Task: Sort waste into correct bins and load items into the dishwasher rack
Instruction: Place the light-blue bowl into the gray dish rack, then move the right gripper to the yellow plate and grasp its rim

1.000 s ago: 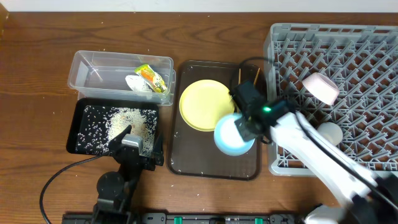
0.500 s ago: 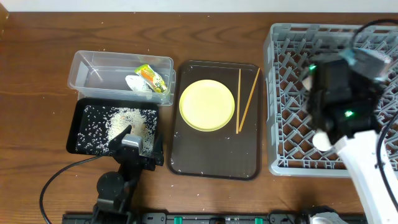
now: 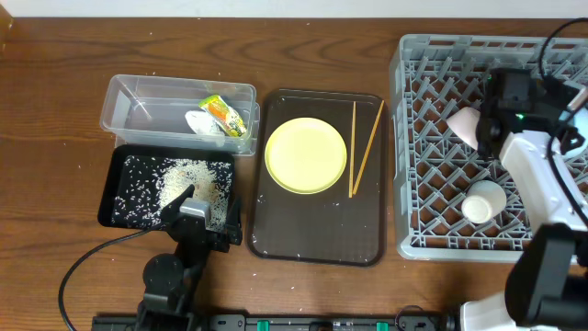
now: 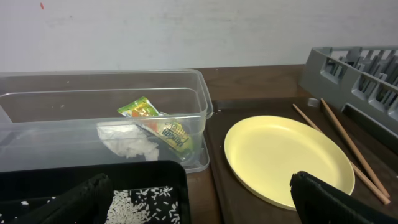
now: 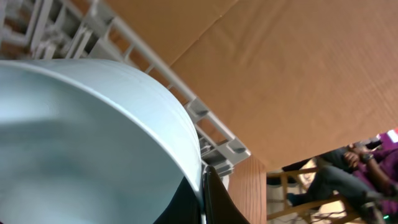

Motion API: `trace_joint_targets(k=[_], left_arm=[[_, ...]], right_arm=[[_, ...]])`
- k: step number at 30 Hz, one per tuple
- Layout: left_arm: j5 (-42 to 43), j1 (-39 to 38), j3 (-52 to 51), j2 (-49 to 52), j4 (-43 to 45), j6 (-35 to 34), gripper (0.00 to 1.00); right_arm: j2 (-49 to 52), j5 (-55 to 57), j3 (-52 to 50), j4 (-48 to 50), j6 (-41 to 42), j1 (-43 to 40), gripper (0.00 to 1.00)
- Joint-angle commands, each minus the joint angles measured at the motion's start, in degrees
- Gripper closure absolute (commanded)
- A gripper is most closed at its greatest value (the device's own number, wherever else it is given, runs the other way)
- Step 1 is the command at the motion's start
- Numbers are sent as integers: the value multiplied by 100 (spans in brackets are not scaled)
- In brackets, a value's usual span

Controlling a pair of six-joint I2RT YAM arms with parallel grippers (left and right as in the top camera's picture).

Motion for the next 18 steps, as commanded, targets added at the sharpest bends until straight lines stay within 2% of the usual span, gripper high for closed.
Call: trace_joint_targets(k=[1,10,12,14,16,18], left_arm=[[59,28,-162,11,-72,76,6],[59,28,-162,11,-72,76,6],[59,28,-162,11,-72,76,6],[59,28,-162,11,-72,76,6],[59,28,-162,11,-72,76,6],[59,28,-162,11,-72,76,6]], right_arm=[[199,212,22,57,-101,188,99],[511,212,22,-13,-103,890,99],[514,214,22,-98,-103,1019,96],[514,214,22,-155,-179,1078,81],[509,214,33,-151,-376,1115,45],[455,190,94,-186,-422,1178,31]])
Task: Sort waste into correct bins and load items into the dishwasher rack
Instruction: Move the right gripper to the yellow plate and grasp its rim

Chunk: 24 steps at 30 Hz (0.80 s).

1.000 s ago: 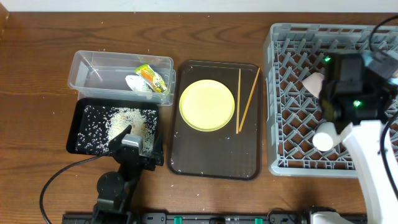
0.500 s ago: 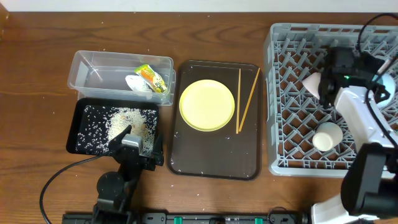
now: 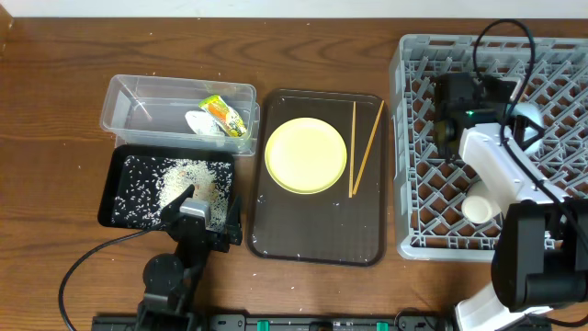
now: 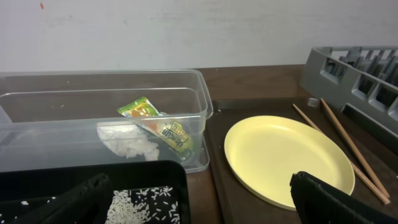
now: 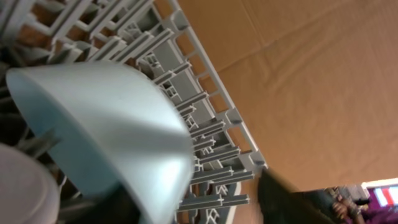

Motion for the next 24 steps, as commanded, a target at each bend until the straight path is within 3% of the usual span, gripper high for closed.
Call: trace_joint_targets(k=[1,4,6,9,15,19,24], left_arm=[[59,28,-162,11,-72,76,6],[59,28,-162,11,-72,76,6],[59,28,-162,11,-72,76,6],[59,28,-162,11,-72,76,6],[59,28,-162,11,-72,76,6],[59,28,-162,11,-72,76,6],[59,28,-162,11,-72,76,6]], right_arm=[[-94,-61,157,-63,-149,151,27],[-431,-1108,485,-310,-284,308,27],[-780,-2708,890,-623,-625,431,29],[-1165,-5021,1309,-1073,-660,656,40],[-1335,-7853,1274,-1401,-308,1517,44],[-1012,-8032,896,-1307,328,2367,41],[-199,-7490,590,-1010,1893,2999,35]])
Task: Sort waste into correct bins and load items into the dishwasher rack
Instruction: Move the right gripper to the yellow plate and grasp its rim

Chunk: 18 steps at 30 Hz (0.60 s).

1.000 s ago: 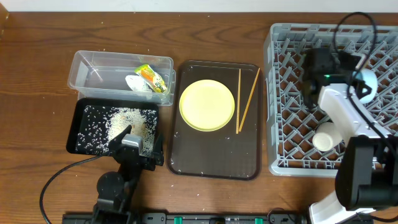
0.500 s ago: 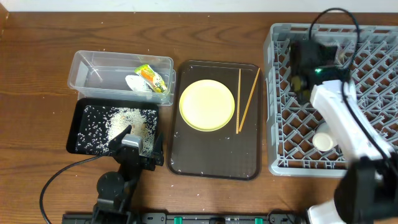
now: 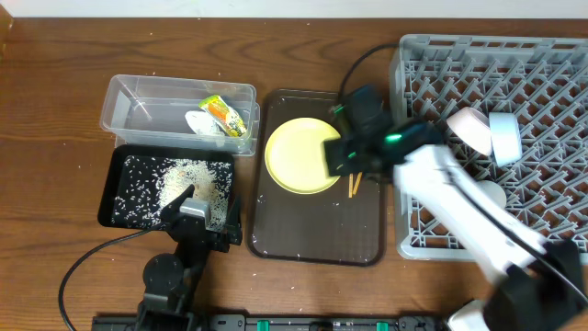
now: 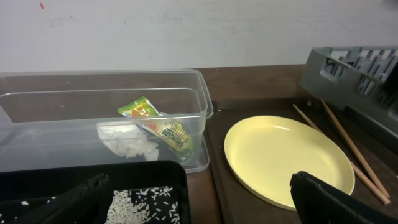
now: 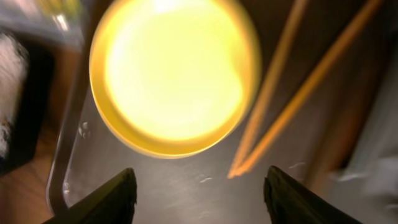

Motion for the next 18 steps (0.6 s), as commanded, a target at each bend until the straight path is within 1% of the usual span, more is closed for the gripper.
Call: trace_joint_targets(k=[1,4,8,12,13,14,16,18], left_arm=[[59,28,-162,11,-72,76,6],[59,28,-162,11,-72,76,6],[59,28,-162,11,-72,76,6],[59,28,-162,11,-72,76,6],[59,28,-162,11,-72,76,6],[59,28,-162,11,-72,76,6],[59,28,-162,11,-72,76,6],[59,28,-162,11,-72,76,6]], right_arm=[[595,-15,-184,192,1314,232,36],[1029,-59,-181,299,1700,212,39],[1364,-433,-181,299,1775,243,43],[1591,-468,-184,304,2109,297,51],[1641,-466,-184,308,2166,302,55],[1672,-439,-184,310,2186,302,60],[1729,-299,-184,293,2264,302,75],[1733,-157,-184,256,2393,291,80]])
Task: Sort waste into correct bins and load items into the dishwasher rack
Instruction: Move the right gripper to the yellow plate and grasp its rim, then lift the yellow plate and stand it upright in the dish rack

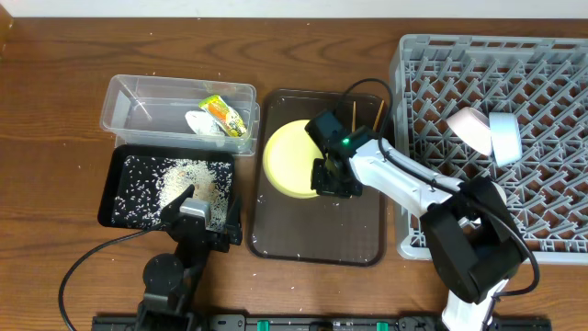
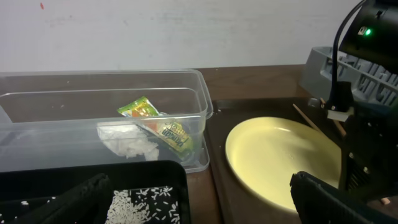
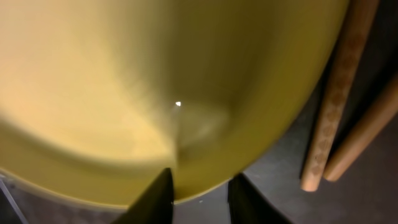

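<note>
A yellow plate (image 1: 289,156) (image 3: 124,74) lies on the brown tray (image 1: 312,234). My right gripper (image 1: 331,182) (image 3: 200,194) is at the plate's near right edge, its jaws closed on the rim with one finger over the plate and one outside it. Two wooden chopsticks (image 1: 355,110) (image 3: 339,99) lie just right of the plate, partly hidden under the arm. The grey dishwasher rack (image 1: 551,55) holds a white cup (image 1: 467,129) and a pale bowl (image 1: 506,136). My left gripper (image 2: 199,205) rests open at the black rice tray (image 1: 129,179).
A clear bin (image 1: 147,97) behind the black tray holds a green-orange wrapper (image 1: 220,112) and a white scrap. The rack's left wall stands close to the brown tray's right side. My right arm's cable arcs over the tray's back edge.
My right gripper has dropped from above the plate and chopsticks to the plate's near right rim, and its jaws have narrowed onto that rim. The left arm has not moved.
My right gripper held the pale bowl over the rack. Then the bowl stood in the rack and the gripper was apart from it. Later the gripper hovered open above the plate on the brown tray, and now it grips the plate's rim.
</note>
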Motion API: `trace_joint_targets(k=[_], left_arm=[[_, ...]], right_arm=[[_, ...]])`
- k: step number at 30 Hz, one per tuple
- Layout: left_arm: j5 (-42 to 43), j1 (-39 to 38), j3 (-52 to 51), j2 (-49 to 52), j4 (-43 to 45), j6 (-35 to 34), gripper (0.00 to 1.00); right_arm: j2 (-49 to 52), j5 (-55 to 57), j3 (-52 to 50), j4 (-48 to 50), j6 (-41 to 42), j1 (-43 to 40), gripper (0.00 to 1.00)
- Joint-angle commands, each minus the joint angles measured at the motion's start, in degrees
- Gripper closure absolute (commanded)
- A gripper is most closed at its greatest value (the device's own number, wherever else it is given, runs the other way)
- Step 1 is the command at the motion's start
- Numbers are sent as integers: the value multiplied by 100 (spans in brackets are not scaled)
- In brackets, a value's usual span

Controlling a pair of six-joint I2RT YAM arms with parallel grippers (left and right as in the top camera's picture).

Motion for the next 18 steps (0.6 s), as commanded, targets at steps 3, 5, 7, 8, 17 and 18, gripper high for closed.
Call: trace_joint_targets(k=[3,5,7,8,17,18], left_arm=[[59,28,-162,11,-72,76,6],[59,28,-162,11,-72,76,6],[59,28,-162,11,-72,76,6],[59,28,-162,11,-72,76,6],[59,28,-162,11,-72,76,6],[59,28,-162,11,-72,76,6]], right_arm=[[61,321,2,-57,459,26,90],[0,411,7,-61,455,24,93],[-120,577,9,-55,393,26,98],[-201,656,9,-35,256,22,99],[-2216,1991,20,-35,-1040,-452,99],[-2446,2341,20,-33,-1137,-522,99]])
